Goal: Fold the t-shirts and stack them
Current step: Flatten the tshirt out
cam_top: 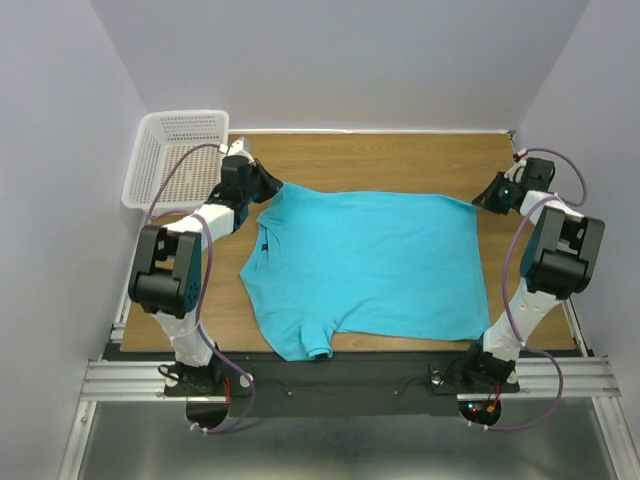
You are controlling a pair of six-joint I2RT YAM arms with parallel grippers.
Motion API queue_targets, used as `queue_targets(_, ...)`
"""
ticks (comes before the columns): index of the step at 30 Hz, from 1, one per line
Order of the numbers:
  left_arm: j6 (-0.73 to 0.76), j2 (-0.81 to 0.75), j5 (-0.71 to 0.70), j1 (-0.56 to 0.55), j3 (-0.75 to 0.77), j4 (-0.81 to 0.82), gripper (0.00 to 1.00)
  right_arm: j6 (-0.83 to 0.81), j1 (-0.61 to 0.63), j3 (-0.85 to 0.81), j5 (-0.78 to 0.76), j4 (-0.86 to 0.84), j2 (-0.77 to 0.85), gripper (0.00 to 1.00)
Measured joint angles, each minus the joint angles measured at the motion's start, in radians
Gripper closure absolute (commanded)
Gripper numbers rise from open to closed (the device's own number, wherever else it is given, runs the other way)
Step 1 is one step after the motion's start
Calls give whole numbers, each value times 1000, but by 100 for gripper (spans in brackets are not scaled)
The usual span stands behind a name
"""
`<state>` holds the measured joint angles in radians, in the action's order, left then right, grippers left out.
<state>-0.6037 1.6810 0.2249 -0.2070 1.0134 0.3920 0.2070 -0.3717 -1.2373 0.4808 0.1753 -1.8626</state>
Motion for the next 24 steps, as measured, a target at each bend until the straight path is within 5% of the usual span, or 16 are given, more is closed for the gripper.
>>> queue_targets(7, 9, 196, -68, -1, 135, 2, 100, -2, 20, -121, -9, -66, -155, 100)
queue_targets(24, 35, 351, -147, 22, 352, -143, 100, 3, 20, -189, -39, -101, -175, 99)
